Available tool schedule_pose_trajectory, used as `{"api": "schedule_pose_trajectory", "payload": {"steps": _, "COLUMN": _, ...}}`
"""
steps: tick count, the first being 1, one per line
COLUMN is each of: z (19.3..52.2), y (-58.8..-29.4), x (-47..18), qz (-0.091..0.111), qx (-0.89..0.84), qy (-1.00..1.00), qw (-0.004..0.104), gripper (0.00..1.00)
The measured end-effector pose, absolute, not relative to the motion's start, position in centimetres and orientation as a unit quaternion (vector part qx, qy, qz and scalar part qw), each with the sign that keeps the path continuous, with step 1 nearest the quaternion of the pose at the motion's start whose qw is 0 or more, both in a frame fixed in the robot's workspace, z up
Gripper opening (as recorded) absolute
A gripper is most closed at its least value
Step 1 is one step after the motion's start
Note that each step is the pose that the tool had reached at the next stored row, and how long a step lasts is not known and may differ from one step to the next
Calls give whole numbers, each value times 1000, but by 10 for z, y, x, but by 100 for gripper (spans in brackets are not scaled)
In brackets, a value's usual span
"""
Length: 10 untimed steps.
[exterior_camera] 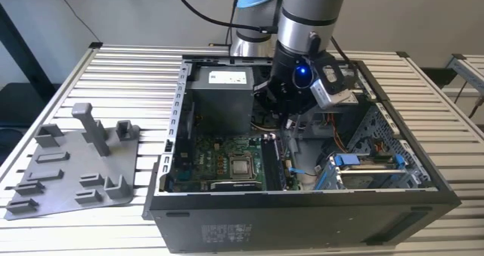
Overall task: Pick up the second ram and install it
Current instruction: 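Insert the second ram into the second slot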
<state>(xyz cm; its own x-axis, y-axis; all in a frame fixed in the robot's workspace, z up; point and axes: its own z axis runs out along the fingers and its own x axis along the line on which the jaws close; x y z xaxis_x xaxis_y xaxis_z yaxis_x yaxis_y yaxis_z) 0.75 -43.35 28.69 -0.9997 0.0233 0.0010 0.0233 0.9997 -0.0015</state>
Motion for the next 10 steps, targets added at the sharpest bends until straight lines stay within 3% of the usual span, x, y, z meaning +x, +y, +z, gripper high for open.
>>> {"api": "schedule_pose_trajectory", "payload": {"steps": 10, "z": 271, "y": -454, "x": 6, "qz": 0, "qx": -7, "qy": -1000, "qw": 2, "gripper": 14}}
